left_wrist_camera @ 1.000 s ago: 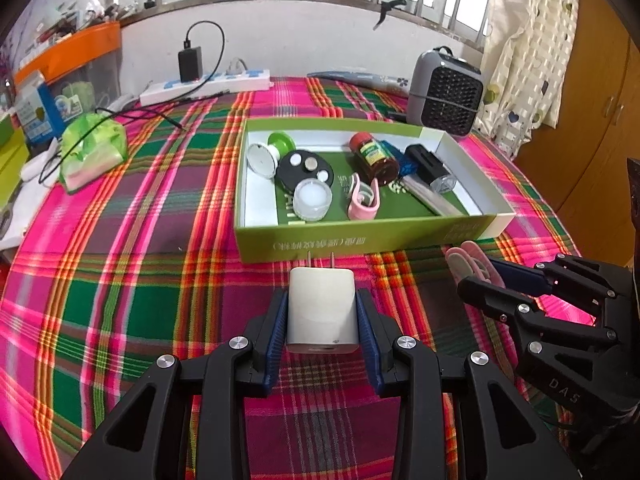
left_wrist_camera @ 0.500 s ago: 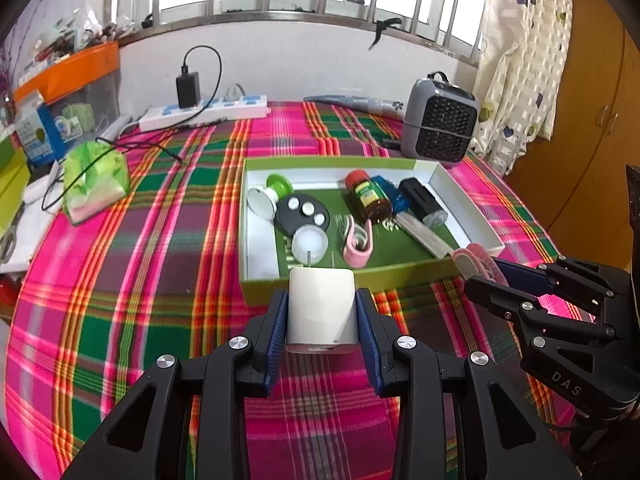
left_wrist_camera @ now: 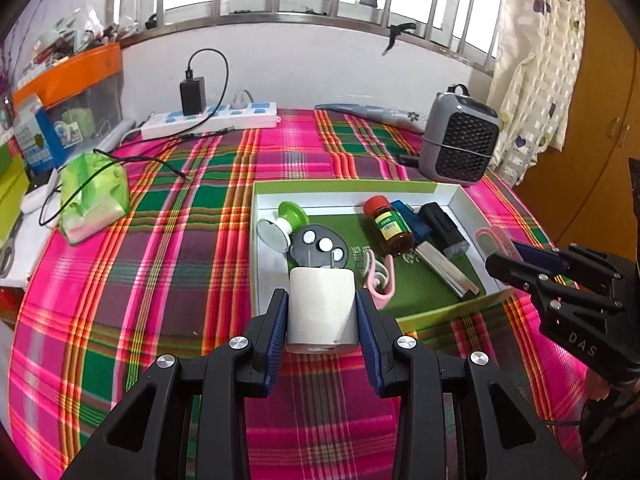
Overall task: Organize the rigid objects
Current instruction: 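Carry charger in left tool while right tool carries pink clip into box, then lower charger into box and open left tool while right tool releases pink clip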
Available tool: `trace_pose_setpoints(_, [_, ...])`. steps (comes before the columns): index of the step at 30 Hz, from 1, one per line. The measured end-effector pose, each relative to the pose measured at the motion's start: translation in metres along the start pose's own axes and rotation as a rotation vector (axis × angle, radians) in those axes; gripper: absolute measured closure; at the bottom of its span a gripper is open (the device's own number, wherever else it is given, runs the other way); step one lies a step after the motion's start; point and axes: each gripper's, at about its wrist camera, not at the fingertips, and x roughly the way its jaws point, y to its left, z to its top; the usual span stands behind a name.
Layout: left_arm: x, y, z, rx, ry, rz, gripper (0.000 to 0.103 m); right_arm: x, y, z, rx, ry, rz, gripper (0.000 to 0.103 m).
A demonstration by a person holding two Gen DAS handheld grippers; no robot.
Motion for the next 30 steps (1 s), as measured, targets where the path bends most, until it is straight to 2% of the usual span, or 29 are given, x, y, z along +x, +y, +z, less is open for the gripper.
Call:
trace_pose_setpoints(14, [0.019,0.003,0.004,-0.005,0.022,0.011,0.071,0.044,-0.018,0.014,0.024,0.069,-0.001,0.079])
trace_pose_setpoints(30, [0.029,0.003,0.005,-0.011,0.045,0.006,0.071,0.055,-0.02,0.015,0.018,0.08,-0.014,0.079])
